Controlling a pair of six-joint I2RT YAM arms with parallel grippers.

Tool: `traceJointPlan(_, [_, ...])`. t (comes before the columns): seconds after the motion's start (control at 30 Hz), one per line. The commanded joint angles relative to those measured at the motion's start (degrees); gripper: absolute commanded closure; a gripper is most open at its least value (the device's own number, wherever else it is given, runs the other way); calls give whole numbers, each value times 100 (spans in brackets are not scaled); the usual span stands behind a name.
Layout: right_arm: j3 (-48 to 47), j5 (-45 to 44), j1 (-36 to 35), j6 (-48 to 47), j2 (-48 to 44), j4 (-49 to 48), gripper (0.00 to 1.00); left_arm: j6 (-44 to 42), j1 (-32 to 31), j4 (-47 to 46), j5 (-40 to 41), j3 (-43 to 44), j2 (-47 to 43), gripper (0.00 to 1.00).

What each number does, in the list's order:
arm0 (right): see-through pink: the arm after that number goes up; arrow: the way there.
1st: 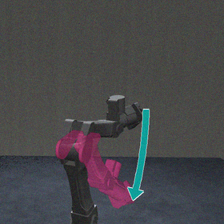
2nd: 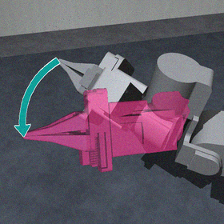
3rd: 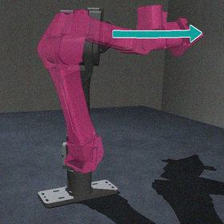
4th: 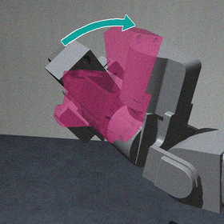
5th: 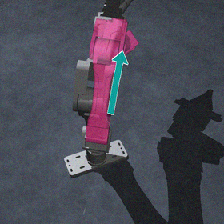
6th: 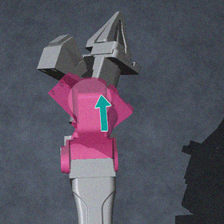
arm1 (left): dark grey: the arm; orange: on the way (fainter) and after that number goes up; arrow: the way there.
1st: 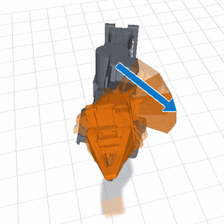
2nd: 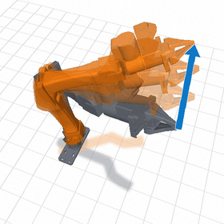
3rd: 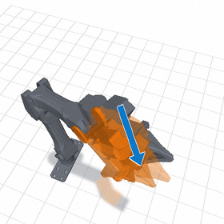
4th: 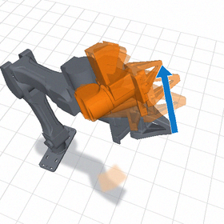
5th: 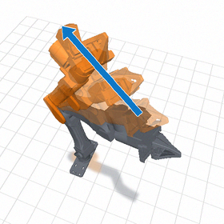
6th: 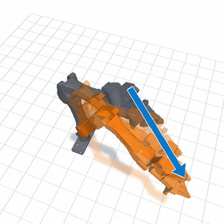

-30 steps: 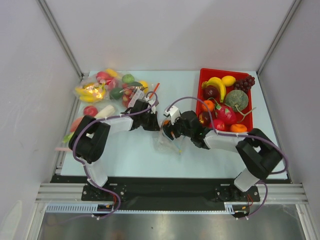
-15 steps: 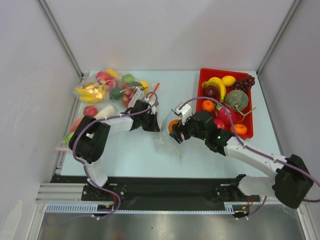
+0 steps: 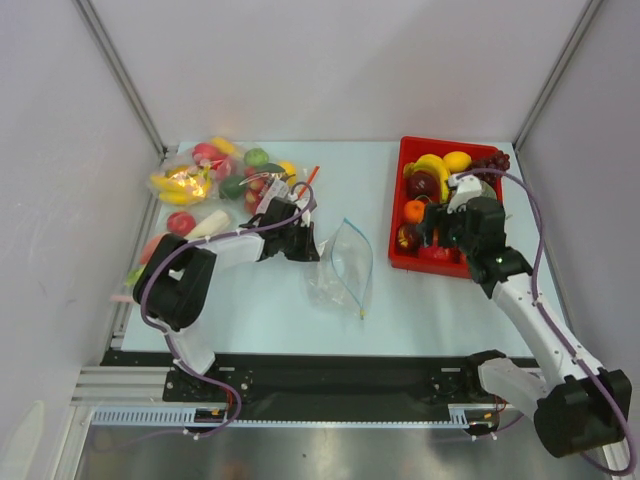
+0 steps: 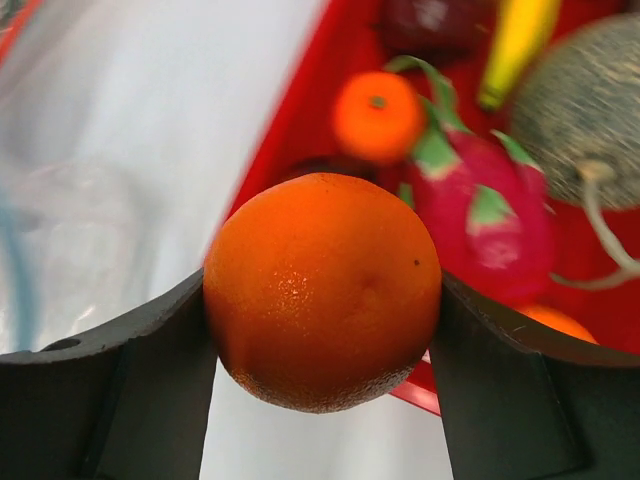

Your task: Open the zip-top bag and remove the fake food

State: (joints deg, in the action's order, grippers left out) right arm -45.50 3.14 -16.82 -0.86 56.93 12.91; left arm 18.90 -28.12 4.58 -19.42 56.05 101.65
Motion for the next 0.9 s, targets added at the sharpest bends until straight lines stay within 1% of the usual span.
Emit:
traceJointPlan(0.0, [-477, -242, 687, 472, 301, 352, 66, -123, -27, 25, 79, 81, -373, 100])
traceJointPlan(0.07, [-670, -488, 1047, 552, 582, 484, 67, -123, -27, 34, 87, 64, -426, 100])
traceJointPlan(0.2, [-794, -612, 1548, 684, 794, 502, 66, -141, -27, 34, 123, 20, -523, 100])
traceJointPlan(0.37, [-865, -1174, 1927, 693, 987, 572, 67, -141, -36, 26, 88, 28, -514, 100])
traceJointPlan(0.43, [-847, -1201, 2102, 710, 1101, 555, 66, -141, -36, 8, 70, 20, -497, 100])
traceJointPlan(0.53, [-829, -1131, 2244, 746, 1347, 467, 66, -132, -36, -10, 35, 11, -470, 100])
traceJointPlan(0.67, [-803, -1332, 2279, 789, 1751, 318, 67, -141, -27, -1, 35, 2, -488, 100])
traceJointPlan(0.87, [-917, -1377, 2350, 860, 2392, 99, 67, -167, -36, 52, 87, 2, -523, 100])
